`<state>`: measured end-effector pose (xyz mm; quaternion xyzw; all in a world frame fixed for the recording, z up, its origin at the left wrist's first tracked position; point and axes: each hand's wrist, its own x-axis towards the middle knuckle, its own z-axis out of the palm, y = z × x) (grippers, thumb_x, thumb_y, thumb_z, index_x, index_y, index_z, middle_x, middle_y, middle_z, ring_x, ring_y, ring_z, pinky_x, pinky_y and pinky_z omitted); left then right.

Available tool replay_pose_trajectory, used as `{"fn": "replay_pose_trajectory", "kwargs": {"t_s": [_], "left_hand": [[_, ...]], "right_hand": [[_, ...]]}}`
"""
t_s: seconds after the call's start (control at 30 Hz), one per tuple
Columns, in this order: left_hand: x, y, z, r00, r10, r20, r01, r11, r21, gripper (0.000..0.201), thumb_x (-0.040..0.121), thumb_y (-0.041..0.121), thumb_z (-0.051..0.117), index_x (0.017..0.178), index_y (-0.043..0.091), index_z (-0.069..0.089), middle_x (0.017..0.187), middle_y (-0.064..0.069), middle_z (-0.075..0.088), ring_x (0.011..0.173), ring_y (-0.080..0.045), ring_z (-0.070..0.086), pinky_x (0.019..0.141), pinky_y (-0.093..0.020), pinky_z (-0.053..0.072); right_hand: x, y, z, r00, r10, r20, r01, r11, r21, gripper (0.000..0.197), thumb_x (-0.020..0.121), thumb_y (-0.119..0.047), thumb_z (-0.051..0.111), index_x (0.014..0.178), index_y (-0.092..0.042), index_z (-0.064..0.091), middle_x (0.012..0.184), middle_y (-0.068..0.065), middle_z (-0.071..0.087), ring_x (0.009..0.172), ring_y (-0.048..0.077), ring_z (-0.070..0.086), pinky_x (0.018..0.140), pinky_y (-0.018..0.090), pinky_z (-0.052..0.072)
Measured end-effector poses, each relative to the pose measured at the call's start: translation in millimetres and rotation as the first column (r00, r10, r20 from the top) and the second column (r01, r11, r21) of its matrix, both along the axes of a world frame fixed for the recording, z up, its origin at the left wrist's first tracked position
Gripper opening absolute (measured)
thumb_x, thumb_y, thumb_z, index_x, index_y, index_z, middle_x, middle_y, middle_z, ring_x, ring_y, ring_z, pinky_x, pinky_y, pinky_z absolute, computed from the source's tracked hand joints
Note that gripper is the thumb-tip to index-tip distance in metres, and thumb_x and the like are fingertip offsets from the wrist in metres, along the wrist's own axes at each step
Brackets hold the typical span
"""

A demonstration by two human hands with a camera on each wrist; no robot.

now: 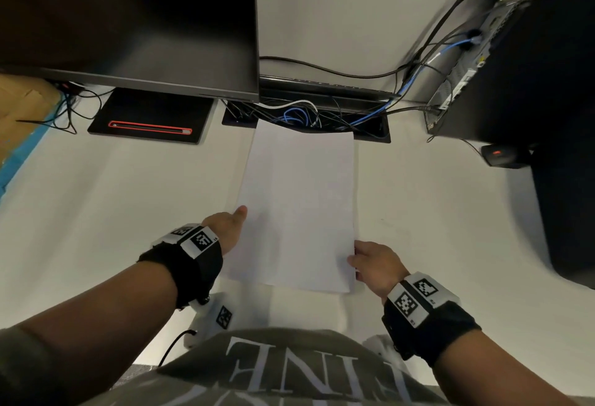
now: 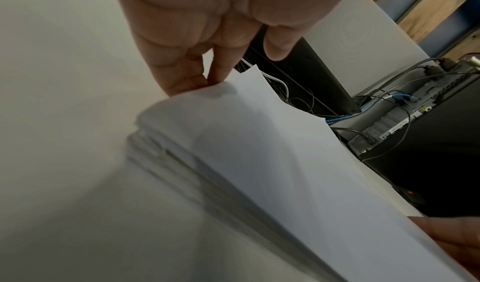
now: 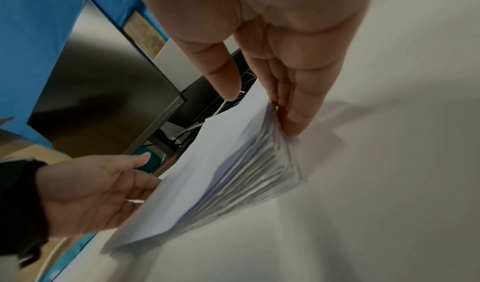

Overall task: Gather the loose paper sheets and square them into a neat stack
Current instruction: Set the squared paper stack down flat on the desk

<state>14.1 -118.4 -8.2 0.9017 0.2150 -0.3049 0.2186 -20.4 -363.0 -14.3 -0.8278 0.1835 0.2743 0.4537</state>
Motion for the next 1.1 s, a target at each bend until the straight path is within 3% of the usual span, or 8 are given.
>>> {"fn": "replay_pose_trajectory", "kwargs": {"t_s": [0.13,0.37,0.43,0.57,0.7,0.8,0.87,1.1], "left_hand": [[-4,4,-3,0.999,-0.038,-0.025,0.039,0.999,0.025,0.058,0.099,0.034,0.009,0.128,-0.002,0.044,0.126,-0.024,0.055,0.116,-0.033,0.052,0.092,-0.030,0.037],[-16,0,1,0.998,0.058,0.011,-0.056,0.994,-0.088,0.060,0.099,0.039,0.020,0.123,-0.008,0.049,0.128,-0.027,0.054,0.120,-0.039,0.051,0.096,-0.037,0.041],[-17,-1,2,0.999,0.040,0.014,-0.038,0.996,-0.083,0.059,0.099,0.038,0.020,0.123,-0.008,0.049,0.129,-0.027,0.054,0.120,-0.039,0.051,0.096,-0.037,0.041],[-17,-3,4,1.000,0.012,0.007,-0.012,0.998,-0.069,0.058,0.099,0.037,0.020,0.125,-0.007,0.048,0.130,-0.026,0.053,0.121,-0.039,0.050,0.099,-0.039,0.039],[-17,-4,7,1.000,-0.009,-0.004,0.009,1.000,-0.026,0.048,0.100,0.027,0.024,0.134,-0.004,0.037,0.131,-0.025,0.052,0.120,-0.037,0.051,0.097,-0.037,0.040],[-16,-4,10,1.000,0.009,0.008,-0.009,1.000,-0.004,0.046,0.097,0.012,0.023,0.141,0.002,0.020,0.130,-0.024,0.050,0.117,-0.035,0.053,0.092,-0.034,0.042],[-15,-2,10,0.998,-0.065,0.011,0.065,0.998,0.025,0.046,0.094,0.007,0.028,0.139,0.000,0.020,0.129,-0.023,0.051,0.117,-0.034,0.054,0.092,-0.036,0.043],[-17,1,17,0.952,-0.304,-0.041,0.307,0.945,0.113,0.049,0.092,0.004,0.032,0.139,0.000,0.018,0.130,-0.021,0.051,0.118,-0.033,0.054,0.093,-0.035,0.043]], "right_hand": [[0,-5,2,0.998,-0.061,0.004,0.061,0.998,0.007,0.029,0.086,-0.004,0.053,0.108,0.015,0.057,0.099,0.029,0.063,0.095,0.041,0.060,0.098,0.055,0.043],[0,-5,0,0.999,-0.051,-0.020,0.050,0.998,-0.048,0.047,0.087,-0.009,0.057,0.131,0.003,0.046,0.080,0.005,0.059,0.086,0.028,0.059,0.095,0.038,0.048],[3,-5,-2,0.997,-0.066,-0.030,0.064,0.996,-0.056,0.049,0.087,-0.010,0.055,0.133,0.002,0.044,0.077,0.002,0.057,0.087,0.025,0.057,0.097,0.042,0.048],[7,-6,-6,0.998,-0.056,-0.011,0.055,0.994,-0.092,0.047,0.088,-0.012,0.053,0.133,0.001,0.047,0.116,0.011,0.059,0.105,0.021,0.053,0.105,0.041,0.041],[8,-7,-14,0.999,-0.050,-0.009,0.049,0.995,-0.084,0.046,0.088,-0.011,0.052,0.133,0.000,0.047,0.117,0.012,0.058,0.099,0.016,0.044,0.106,0.038,0.039],[7,-11,-20,0.999,-0.037,-0.007,0.037,0.995,-0.091,0.021,0.088,-0.010,0.052,0.104,-0.013,0.064,0.092,0.003,0.059,0.095,0.016,0.043,0.091,0.028,0.047],[6,-11,-22,1.000,-0.014,-0.002,0.013,0.993,-0.119,0.019,0.087,-0.009,0.050,0.075,-0.024,0.052,0.070,-0.010,0.042,0.088,0.017,0.042,0.073,0.020,0.039],[5,-7,-17,1.000,0.000,0.010,0.001,0.991,-0.137,0.035,0.087,-0.009,0.050,0.060,-0.028,0.037,0.065,-0.012,0.034,0.074,0.015,0.042,0.071,0.019,0.035]]}}
